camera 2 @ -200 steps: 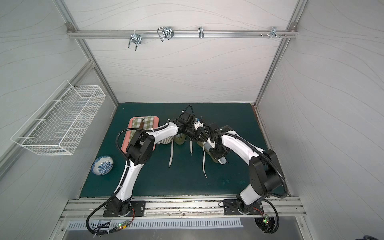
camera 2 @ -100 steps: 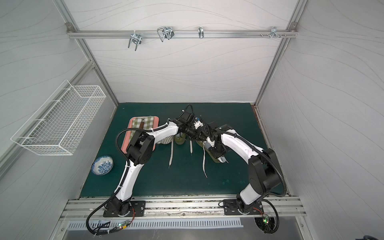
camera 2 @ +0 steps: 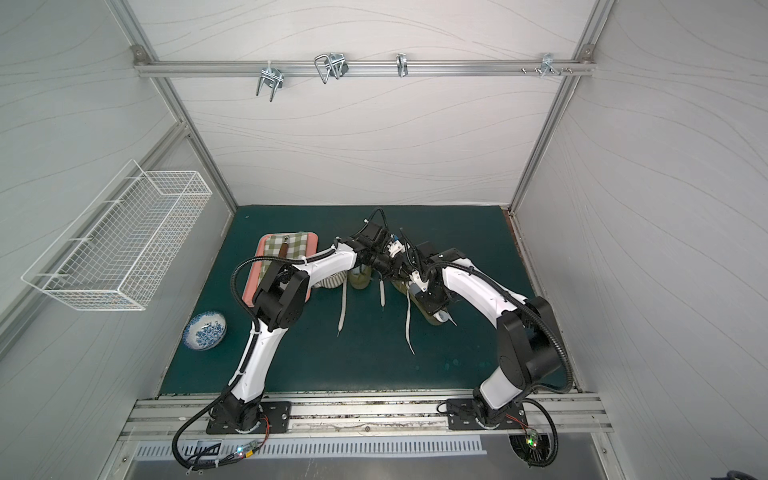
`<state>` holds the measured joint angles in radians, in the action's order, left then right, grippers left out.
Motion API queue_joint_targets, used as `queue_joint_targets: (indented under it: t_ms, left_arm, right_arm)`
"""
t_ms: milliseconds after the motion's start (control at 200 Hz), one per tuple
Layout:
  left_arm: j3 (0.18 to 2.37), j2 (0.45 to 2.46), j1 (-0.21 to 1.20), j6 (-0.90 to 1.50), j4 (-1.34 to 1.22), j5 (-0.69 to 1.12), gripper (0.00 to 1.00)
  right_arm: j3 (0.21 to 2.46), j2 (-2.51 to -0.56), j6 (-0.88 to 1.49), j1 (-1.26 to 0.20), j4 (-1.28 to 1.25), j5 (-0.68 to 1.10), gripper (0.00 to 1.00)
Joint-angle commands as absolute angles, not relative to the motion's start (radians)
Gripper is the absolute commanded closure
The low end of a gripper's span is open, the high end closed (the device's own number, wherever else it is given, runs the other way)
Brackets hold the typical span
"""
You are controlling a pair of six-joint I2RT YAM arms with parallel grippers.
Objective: Insert the insole into the shoe
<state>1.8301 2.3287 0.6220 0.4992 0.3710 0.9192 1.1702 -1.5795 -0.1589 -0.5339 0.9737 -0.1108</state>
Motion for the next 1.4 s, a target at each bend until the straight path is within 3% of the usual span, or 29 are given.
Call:
queue_joint_targets:
  t_ms: [0, 280, 855, 960, 1120, 1395]
  left_arm:
    - [1.855, 2.320, 0.625, 0.513, 0.316, 0.968, 1.00]
    - [1.868, 2.336, 0.624, 0.523, 0.308, 0.972, 1.00]
    - [1.853, 2.328, 0.623, 0.529, 0.298, 0.976, 1.00]
    - [1.851, 2.328, 0.623, 0.529, 0.298, 0.974, 1.00]
    - [1.850, 2.322, 0.623, 0.537, 0.282, 0.976, 1.00]
    - [1.811, 2.323, 0.607, 0.569, 0.253, 0.979, 1.00]
  right_arm:
    - [1.198, -1.606, -0.223, -0.542, 0.883, -0.095, 0.98]
    - [1.175, -1.624, -0.352, -0.540, 0.761, -0.104, 1.00]
    - [1.101, -1.677, -0.380, -0.522, 0.638, -0.076, 0.96]
    - [1.126, -1.682, -0.361, -0.519, 0.679, -0.084, 0.91]
    - [1.135, -1.634, -0.341, -0.531, 0.731, -0.092, 0.71]
    - [1.102, -1.573, -0.295, -0.539, 0.745, -0.103, 0.56]
